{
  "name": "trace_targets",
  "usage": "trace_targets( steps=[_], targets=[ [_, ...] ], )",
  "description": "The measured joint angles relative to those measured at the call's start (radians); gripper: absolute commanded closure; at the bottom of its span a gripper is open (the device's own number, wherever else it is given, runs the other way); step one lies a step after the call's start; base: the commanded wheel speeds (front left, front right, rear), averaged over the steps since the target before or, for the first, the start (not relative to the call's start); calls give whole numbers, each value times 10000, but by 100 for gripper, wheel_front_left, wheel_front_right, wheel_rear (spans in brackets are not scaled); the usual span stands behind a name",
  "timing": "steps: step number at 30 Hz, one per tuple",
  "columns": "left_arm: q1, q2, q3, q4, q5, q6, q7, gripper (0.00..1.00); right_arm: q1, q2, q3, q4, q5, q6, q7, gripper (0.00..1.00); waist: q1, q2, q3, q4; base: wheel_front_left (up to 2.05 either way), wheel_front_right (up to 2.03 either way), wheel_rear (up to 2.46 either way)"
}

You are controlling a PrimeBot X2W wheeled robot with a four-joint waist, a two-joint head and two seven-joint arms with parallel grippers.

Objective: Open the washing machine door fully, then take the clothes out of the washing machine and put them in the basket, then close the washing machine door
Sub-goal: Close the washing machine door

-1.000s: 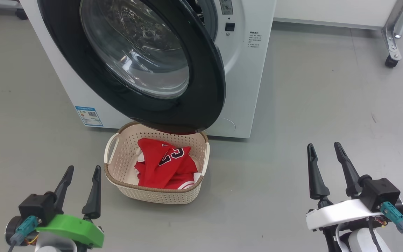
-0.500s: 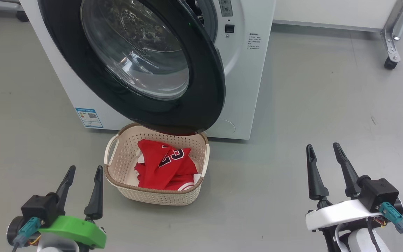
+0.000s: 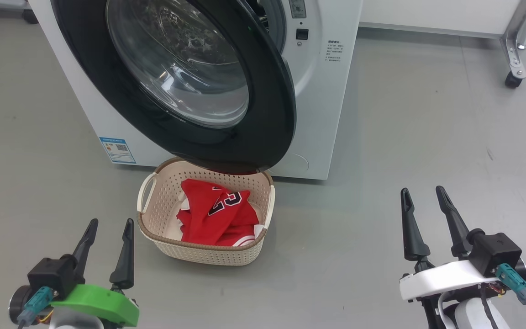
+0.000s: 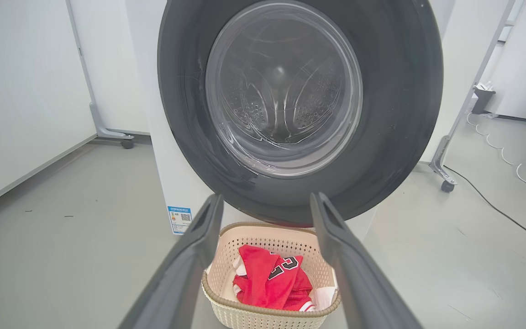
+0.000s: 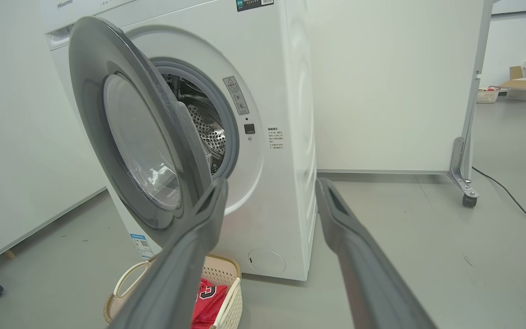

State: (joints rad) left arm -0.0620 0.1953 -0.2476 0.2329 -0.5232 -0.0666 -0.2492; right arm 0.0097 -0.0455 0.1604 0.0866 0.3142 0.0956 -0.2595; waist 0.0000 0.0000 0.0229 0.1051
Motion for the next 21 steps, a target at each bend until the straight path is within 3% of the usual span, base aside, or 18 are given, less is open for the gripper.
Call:
trace_targets(
  steps=[3, 4, 5, 6, 12, 21],
  targets=[
    [1, -35, 36, -23, 29, -6, 0, 0, 0, 0, -15, -6, 0, 0, 0, 0, 0, 0, 25, 10, 0, 0, 0],
    [1, -44, 40, -44, 56, -15, 0, 0, 0, 0, -13, -15, 0, 0, 0, 54, 0, 0, 39, 15, 0, 0, 0],
    [1, -50, 35, -67, 58, -15, 0, 0, 0, 0, -13, -50, -12, 0, 0, 89, 0, 0, 64, 21, 0, 0, 0],
    [1, -59, 31, -96, 58, -17, 0, 0, 0, 0, -12, -109, -50, 2, 0, 100, 0, 0, 97, 30, 0, 0, 0],
    [-2, -132, 25, -211, 138, -90, 0, 0, -60, -44, 284, -395, -380, 94, 2, 100, 0, 0, 373, 130, 0, 0, 0],
    [-166, -270, -132, -412, 163, -190, 0, 0, -1103, -627, 1584, -431, -1045, 261, 86, 100, 0, 0, 1079, 395, 0, 0, 0]
  ],
)
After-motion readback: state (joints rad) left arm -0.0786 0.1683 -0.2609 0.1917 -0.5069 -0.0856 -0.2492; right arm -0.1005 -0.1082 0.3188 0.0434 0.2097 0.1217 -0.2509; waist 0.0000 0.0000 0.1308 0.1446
